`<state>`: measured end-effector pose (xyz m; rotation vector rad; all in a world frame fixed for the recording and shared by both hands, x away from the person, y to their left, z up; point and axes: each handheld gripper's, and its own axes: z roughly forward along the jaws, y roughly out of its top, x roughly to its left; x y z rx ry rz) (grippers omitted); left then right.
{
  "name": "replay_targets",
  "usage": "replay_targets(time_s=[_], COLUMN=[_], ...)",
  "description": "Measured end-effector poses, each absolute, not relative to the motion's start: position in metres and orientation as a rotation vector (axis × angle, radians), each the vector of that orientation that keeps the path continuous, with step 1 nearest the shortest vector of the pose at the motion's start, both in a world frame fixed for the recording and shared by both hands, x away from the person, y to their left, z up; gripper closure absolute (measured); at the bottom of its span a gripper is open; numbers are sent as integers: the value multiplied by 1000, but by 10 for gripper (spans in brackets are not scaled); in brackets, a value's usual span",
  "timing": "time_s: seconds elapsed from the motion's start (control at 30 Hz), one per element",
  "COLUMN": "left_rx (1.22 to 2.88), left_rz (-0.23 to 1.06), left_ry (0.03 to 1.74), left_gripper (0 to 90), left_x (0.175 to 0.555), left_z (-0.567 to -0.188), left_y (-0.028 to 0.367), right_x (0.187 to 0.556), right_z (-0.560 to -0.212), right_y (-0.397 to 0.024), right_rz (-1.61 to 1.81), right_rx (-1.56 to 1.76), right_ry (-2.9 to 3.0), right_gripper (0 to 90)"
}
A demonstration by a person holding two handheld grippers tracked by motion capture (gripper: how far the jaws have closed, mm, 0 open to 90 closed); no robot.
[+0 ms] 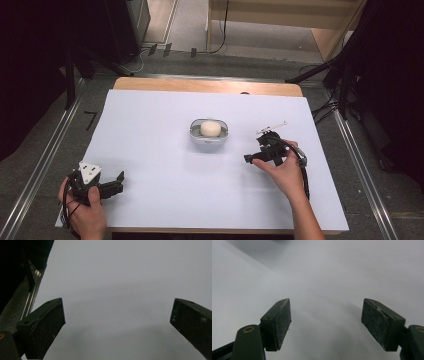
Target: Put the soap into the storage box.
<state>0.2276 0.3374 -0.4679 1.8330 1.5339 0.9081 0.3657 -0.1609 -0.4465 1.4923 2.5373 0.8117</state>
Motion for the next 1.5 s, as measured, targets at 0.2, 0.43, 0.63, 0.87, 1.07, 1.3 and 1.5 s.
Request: replay_targets(time_s=[0.2,0.43,0.63,0.87,1.07,1.3,1.5], left_rx=[1837,1836,1842,1844,1847,1846,1833], left_rz=[908,911,914,916,920,922,907], left_ry=[1531,1531,1530,1527,1529,1528,1531], left_gripper=[1,1,1,1,1,1,1], left_x=[228,228,228,228,228,228,228], left_z=[-468,-468,-468,-468,-468,-468,-468], left_y=[337,337,337,336,336,336,338], right_x=[359,346,334,321,311,297,284], right_z=[-451,-453,-454,-459,-465,-472,-476], right_y=[-169,-181,-192,-211,-228,-251,-267], right_rz=[826,869,902,980,974,1023,1045], right_rx=[1487,1433,1419,1441,1474,1500,1478], right_ry=[2525,2503,2464,2410,2336,2272,2238], right_gripper=[239,217,235,142,93,66,63])
